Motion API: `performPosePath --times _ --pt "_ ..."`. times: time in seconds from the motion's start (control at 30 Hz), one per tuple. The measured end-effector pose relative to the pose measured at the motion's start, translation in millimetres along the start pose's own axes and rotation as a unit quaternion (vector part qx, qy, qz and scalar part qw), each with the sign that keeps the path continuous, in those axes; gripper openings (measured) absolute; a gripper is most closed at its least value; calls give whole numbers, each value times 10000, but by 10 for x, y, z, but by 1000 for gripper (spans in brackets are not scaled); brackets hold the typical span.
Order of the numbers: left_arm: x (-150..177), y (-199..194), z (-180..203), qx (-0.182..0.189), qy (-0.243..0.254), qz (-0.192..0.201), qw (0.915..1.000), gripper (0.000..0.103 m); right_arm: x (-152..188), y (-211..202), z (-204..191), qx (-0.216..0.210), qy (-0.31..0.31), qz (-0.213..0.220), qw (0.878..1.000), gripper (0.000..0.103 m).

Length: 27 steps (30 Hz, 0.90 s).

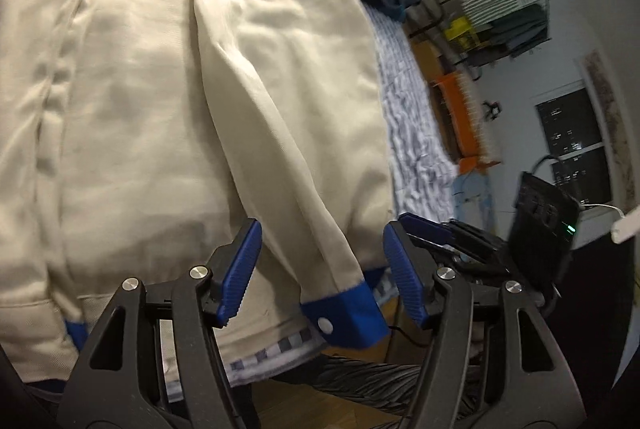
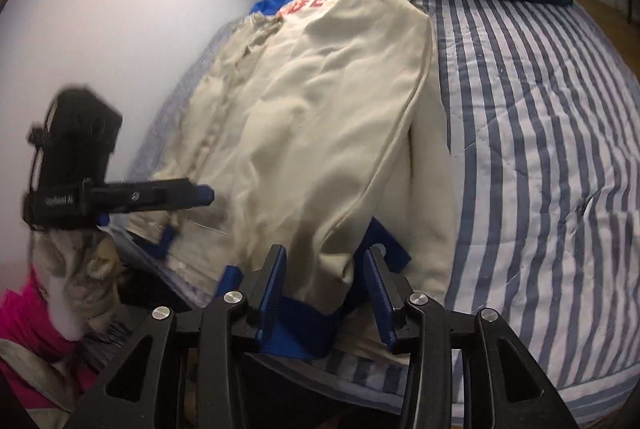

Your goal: Fold large clothes

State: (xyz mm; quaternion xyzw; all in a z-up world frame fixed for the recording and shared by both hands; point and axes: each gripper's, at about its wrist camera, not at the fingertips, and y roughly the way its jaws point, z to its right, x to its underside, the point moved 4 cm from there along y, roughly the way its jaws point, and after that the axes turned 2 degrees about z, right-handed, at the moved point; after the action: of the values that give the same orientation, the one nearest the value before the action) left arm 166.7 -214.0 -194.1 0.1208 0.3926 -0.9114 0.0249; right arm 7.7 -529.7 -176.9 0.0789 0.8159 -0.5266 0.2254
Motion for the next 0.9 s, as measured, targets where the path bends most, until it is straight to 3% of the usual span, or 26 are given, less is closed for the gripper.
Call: performPosePath --times 0.07,0.13,0.17,0.2,0.23,0.3,0.37,0.4,0.47,0.57,0.63,0.7,0.73,0.8,0.83,0.87,0.9 --pt "8 103 8 -215 75 -65 9997 64 36 77 2 28 2 -154 9999 39" --pt "42 190 -6 -467 226 -114 9986 63 77 147 -18 55 -48 -351 9994 23" --pt "48 230 -44 -526 242 -114 9983 47 88 157 -32 33 -80 -384 9992 17" --pt "77 260 -112 -535 182 -149 9983 22 96 148 -53 -88 -44 -399 9992 11" --pt "101 273 -172 -479 98 -196 9986 12 86 107 -56 -430 172 -366 9983 8" --pt "158 218 -323 -259 -138 -152 9995 8 39 -9 -33 -1125 649 -142 9914 8" --pt "215 127 -471 -106 -385 -68 9992 8 -11 -101 32 -1262 851 64 9883 14" --pt "235 98 -520 -71 -443 -51 9990 8 -27 -139 59 -1014 779 143 9917 32" --pt "264 50 -599 10 -500 -56 9987 8 -27 -172 47 -552 511 228 9969 53" --pt "272 -18 -603 52 -512 -31 9987 8 19 -109 -117 -290 -73 92 9995 54" --pt "295 -55 -573 111 -470 -25 9988 8 97 -3 -279 393 -894 -47 9952 56" --pt "327 -56 -527 101 -353 -30 9993 8 168 125 -337 778 -1344 -274 9875 54" --pt "348 -48 -508 71 -295 -31 9995 8 203 213 -324 901 -1408 -455 9849 52" --pt "348 -9 -473 59 -246 -41 9997 8 244 326 -289 874 -1405 -752 9834 23" --pt "350 7 -476 101 -242 -64 9996 8 247 342 -285 873 -1364 -763 9839 21" --pt "337 26 -470 111 -226 -65 9997 8 223 327 -292 718 -1228 -758 9869 8" --pt "307 59 -443 95 -178 -34 9998 8 174 263 -265 191 -757 -741 9942 3"
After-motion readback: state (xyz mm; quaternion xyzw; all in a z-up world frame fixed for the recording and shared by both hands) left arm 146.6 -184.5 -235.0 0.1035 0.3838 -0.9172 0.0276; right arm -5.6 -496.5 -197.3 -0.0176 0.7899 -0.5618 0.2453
